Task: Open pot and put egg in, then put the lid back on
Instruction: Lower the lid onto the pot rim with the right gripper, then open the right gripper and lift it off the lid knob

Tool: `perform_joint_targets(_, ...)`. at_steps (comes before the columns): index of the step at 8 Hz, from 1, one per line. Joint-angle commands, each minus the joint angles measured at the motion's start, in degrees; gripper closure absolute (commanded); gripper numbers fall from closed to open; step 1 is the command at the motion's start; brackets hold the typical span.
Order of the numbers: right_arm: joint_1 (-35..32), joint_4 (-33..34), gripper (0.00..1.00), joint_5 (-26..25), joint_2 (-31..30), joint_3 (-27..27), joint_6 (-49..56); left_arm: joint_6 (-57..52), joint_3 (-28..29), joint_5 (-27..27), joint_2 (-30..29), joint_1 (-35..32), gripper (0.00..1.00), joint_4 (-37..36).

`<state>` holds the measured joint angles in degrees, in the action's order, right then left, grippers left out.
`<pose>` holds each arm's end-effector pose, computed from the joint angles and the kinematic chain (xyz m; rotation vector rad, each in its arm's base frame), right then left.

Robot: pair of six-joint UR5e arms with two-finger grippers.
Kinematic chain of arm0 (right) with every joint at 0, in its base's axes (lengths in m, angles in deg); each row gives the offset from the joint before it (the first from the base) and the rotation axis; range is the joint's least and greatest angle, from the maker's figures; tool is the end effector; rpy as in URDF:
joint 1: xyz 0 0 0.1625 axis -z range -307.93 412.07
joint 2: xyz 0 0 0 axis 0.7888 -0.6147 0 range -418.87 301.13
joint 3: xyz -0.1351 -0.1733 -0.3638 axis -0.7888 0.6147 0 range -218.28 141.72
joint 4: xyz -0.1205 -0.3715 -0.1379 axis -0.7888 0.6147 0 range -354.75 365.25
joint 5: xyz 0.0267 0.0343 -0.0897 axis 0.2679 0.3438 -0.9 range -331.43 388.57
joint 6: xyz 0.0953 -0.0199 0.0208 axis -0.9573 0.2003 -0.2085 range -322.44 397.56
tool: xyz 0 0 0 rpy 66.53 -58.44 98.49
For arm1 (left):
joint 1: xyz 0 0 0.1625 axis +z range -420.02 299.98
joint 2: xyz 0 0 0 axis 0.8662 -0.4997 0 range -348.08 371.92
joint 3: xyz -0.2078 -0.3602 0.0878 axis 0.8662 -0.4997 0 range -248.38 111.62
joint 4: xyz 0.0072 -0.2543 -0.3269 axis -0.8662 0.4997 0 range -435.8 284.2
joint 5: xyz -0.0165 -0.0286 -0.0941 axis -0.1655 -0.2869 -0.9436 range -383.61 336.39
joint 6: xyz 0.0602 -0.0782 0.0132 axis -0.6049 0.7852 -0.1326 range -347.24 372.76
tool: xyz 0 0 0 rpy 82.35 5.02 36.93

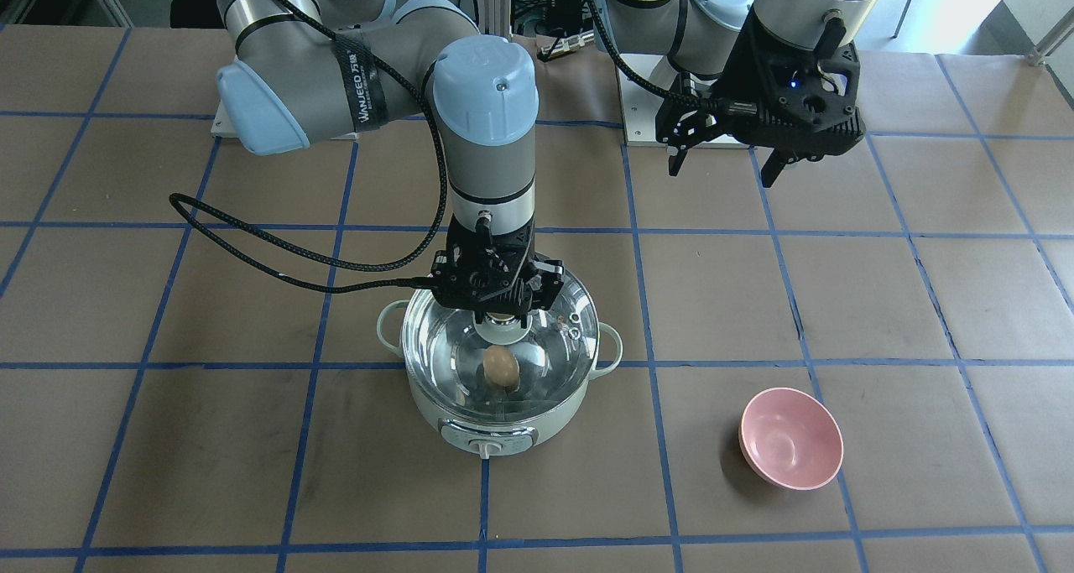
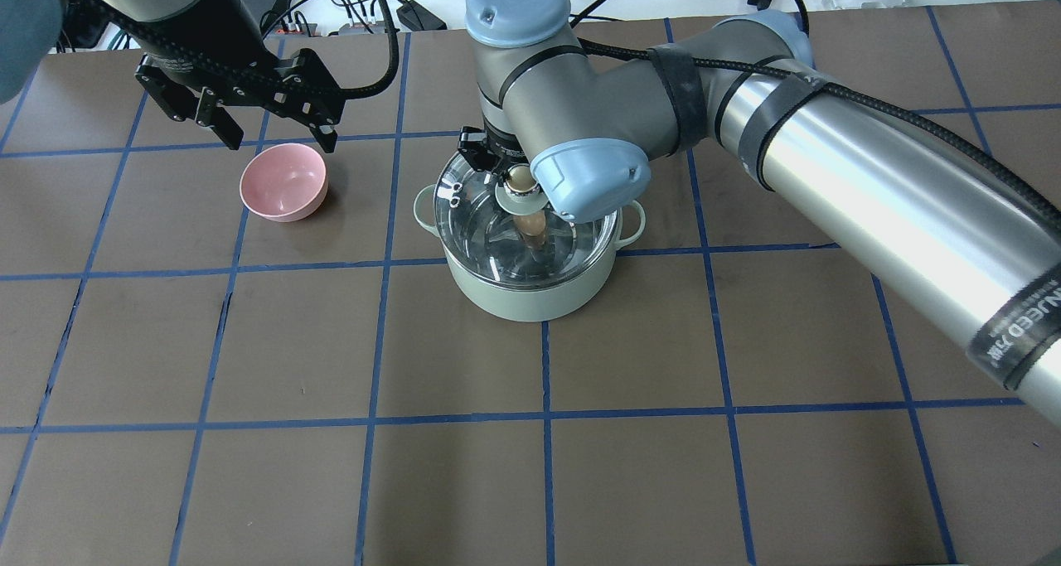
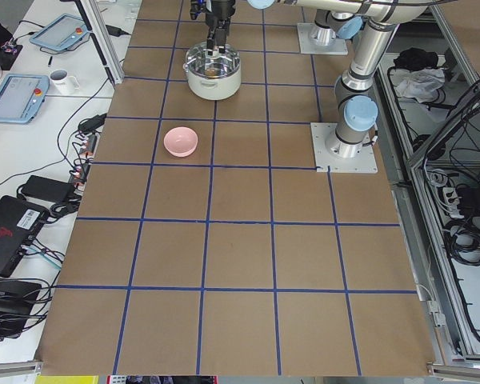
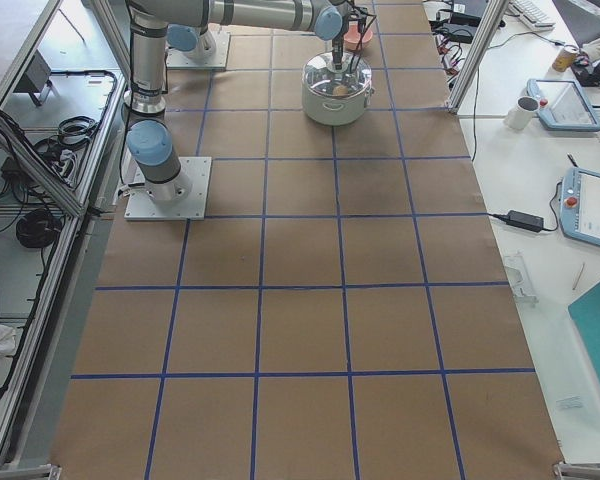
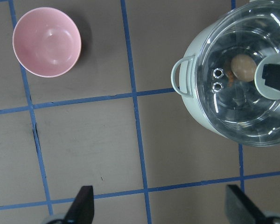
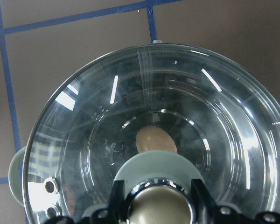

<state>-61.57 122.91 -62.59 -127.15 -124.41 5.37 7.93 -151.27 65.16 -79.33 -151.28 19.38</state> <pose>0.3791 -0.5389 0.3560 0.2315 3.0607 -0.2474 -0.1464 -0.4972 0.5291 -0.1661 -3.1161 0.0196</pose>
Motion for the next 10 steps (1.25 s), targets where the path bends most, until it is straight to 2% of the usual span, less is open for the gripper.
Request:
perform_joint_targets(1,0.0,-0.1,0.43,-0.3,0.0,-0.1,0.2,0.0,0.0,0.0,0.1,0.0,0.0,-0.1)
perform_joint_targets(2,0.0,-0.1,0.39,-0.1,0.0,-0.1,-0.1,0.0,0.0,0.1,0.1,0.0,0.0,-0.1)
perform_joint_targets(4,0.0,-0.1,0.38,-0.2,0.0,0.0,0.5,0.0,0.0,0.1,0.2,0.2,0.0,-0.1)
perform_joint_targets(5,0.5,0.0,0.34,-0.2,-0.1,0.3,1.1,-0.1,0.0,0.1,0.2,0.1,0.0,-0.1)
perform_joint_targets(7,3.9,-0.3,0.34,-0.7,-3.6,0.3,9.4,0.0,0.0,0.1,0.2,0.2,0.0,-0.1)
perform_joint_targets(10,13.3,-15.2,0.3,0.0,-12.9,0.3,25.4,0.0,0.0,0.1,0.2,0.4,0.0,-0.1)
